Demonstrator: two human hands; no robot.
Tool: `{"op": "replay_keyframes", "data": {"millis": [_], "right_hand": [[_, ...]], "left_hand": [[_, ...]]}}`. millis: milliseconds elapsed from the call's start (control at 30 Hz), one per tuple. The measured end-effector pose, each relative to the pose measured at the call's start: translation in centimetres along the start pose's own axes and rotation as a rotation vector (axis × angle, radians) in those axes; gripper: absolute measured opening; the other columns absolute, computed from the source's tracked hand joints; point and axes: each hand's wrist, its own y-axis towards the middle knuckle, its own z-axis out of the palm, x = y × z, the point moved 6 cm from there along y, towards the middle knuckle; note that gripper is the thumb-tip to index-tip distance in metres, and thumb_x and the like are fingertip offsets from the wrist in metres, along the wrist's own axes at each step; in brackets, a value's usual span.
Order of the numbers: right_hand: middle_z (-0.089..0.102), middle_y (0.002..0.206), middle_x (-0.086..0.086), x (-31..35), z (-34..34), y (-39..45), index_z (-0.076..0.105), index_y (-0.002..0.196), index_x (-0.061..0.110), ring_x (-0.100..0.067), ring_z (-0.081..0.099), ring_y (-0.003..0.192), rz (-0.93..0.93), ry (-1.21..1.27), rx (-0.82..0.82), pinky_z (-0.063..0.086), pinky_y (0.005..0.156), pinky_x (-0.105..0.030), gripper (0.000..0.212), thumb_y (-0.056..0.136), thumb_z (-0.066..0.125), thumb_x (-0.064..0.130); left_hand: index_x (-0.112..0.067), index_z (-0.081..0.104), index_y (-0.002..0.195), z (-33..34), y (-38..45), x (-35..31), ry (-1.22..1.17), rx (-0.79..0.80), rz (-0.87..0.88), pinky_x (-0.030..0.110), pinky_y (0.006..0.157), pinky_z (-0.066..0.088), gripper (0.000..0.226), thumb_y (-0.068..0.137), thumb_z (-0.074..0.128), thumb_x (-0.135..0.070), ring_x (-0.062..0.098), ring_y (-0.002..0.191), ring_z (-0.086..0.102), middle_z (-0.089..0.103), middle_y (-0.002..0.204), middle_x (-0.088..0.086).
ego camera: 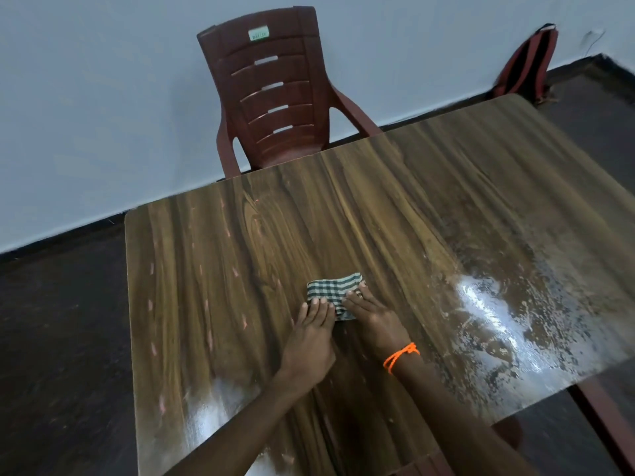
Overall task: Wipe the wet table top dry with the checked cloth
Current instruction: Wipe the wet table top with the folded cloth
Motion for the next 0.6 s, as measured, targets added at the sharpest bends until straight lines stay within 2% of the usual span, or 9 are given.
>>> {"op": "replay_keyframes", "data": {"millis": [67, 133, 267, 367, 500, 600], "right_hand": [[0.058, 0.132, -0.004, -1.2, -0.9, -1.1, 0.061, 0.125, 0.013, -0.028, 0.043, 0.131, -0.039, -0.051, 0.017, 0.051, 0.093, -0.039, 0.041, 0.088, 0.044, 0.01], [0.061, 0.129, -0.004, -2.5, -1.9, -0.9, 0.063, 0.121, 0.015, -0.026, 0.046, 0.129, -0.001, -0.066, -0.012, 0.051, 0.093, -0.039, 0.047, 0.085, 0.034, 0.011], [0.063, 0.125, -0.006, -2.8, -2.4, 0.9, 0.066, 0.117, 0.014, -0.027, 0.048, 0.128, 0.149, -0.006, -0.085, 0.053, 0.088, -0.043, 0.05, 0.075, 0.053, -0.009], [0.063, 0.125, -0.01, -1.5, -1.8, 1.3, 0.068, 0.114, 0.01, -0.033, 0.047, 0.127, 0.203, 0.03, -0.13, 0.054, 0.083, -0.044, 0.04, 0.079, 0.054, -0.004], [0.061, 0.128, -0.009, 1.1, 0.5, -0.8, 0.067, 0.115, 0.01, -0.035, 0.044, 0.13, 0.169, 0.036, -0.106, 0.055, 0.08, -0.046, 0.042, 0.079, 0.055, -0.009], [0.063, 0.124, -0.008, 2.5, 1.2, -4.3, 0.067, 0.113, 0.009, -0.036, 0.047, 0.126, 0.101, 0.039, -0.093, 0.057, 0.079, -0.042, 0.046, 0.072, 0.054, -0.007]], "left_hand": [[-0.005, 0.016, 0.155, -0.2, -0.6, -1.7, -0.039, 0.003, 0.009, 0.042, 0.123, -0.004, 0.07, 0.09, 0.04, -0.017, 0.024, 0.151, 0.006, 0.016, 0.163, 0.011], [-0.006, 0.017, 0.155, -0.8, 0.0, -2.7, -0.044, -0.019, 0.015, 0.039, 0.121, -0.008, 0.07, 0.092, 0.044, -0.017, 0.023, 0.151, 0.007, 0.017, 0.163, 0.011], [-0.003, 0.026, 0.152, -1.1, 2.5, -2.8, 0.036, 0.015, -0.004, 0.042, 0.122, 0.001, 0.072, 0.086, 0.048, -0.02, 0.025, 0.149, 0.019, 0.028, 0.159, 0.014], [-0.003, 0.029, 0.151, -1.5, 2.5, -2.0, 0.115, 0.027, -0.013, 0.044, 0.123, 0.002, 0.069, 0.087, 0.048, -0.021, 0.025, 0.147, 0.023, 0.031, 0.158, 0.014], [-0.002, 0.032, 0.15, -0.8, -0.5, -1.0, 0.137, 0.045, -0.049, 0.044, 0.123, 0.003, 0.07, 0.083, 0.045, -0.02, 0.027, 0.146, 0.025, 0.034, 0.156, 0.015], [-0.001, 0.04, 0.146, 0.8, -4.0, -1.9, 0.112, 0.042, -0.041, 0.045, 0.123, 0.003, 0.074, 0.075, 0.031, -0.022, 0.03, 0.142, 0.034, 0.044, 0.15, 0.017]]}}
